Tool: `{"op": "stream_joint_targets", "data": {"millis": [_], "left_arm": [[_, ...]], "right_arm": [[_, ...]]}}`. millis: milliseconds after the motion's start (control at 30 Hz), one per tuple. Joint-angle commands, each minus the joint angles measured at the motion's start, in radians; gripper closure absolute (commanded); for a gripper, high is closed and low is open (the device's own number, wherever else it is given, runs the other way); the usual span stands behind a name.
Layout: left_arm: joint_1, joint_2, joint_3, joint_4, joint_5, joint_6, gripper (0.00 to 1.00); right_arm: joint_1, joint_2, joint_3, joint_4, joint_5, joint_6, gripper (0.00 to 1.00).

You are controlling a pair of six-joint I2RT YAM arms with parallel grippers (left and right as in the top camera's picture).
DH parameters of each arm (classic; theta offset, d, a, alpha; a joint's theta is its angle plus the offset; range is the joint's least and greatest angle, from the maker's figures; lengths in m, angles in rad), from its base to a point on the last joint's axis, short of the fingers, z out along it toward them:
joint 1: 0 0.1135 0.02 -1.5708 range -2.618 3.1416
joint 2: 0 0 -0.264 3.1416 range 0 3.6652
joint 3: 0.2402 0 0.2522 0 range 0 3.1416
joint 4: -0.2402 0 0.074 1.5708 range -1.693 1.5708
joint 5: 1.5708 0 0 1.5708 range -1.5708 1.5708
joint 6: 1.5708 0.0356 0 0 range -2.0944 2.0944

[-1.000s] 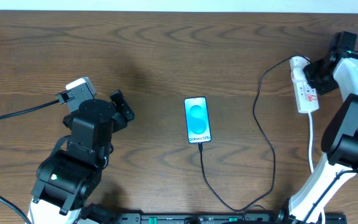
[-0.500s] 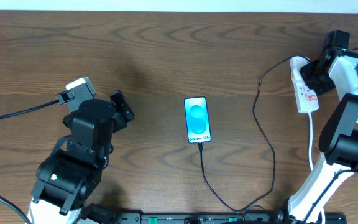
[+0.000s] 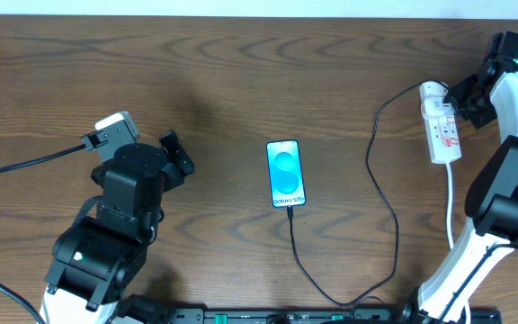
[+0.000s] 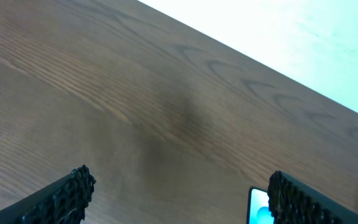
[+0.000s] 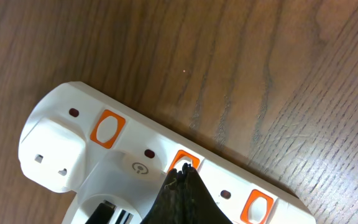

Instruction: Plug charger to phone and switch on socket

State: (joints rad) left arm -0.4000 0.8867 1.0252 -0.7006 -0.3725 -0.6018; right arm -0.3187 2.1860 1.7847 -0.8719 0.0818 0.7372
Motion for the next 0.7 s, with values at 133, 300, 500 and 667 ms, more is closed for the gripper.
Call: {"op": "stream_joint_targets", "data": {"millis": [133, 300, 500, 667], "left_arm": [[0.006, 0.001, 0.009, -0.003, -0.018, 0.007, 0.08], [0.006, 0.001, 0.009, -0.003, -0.018, 0.007, 0.09], [0.006, 0.001, 0.009, -0.003, -0.018, 0.007, 0.09], [0.006, 0.001, 0.009, -0.003, -0.018, 0.007, 0.08]], "right_arm": [[0.008, 0.009, -0.016, 0.001, 0.014, -0.021, 0.99], [0.014, 0.016, -0.022, 0.011, 0.017, -0.021, 0.99], [0.024, 0.018, -0.022, 0.026, 0.016, -0.020, 0.99], [0.035, 0.040, -0.023, 0.024, 0.017, -0.021, 0.99]]}}
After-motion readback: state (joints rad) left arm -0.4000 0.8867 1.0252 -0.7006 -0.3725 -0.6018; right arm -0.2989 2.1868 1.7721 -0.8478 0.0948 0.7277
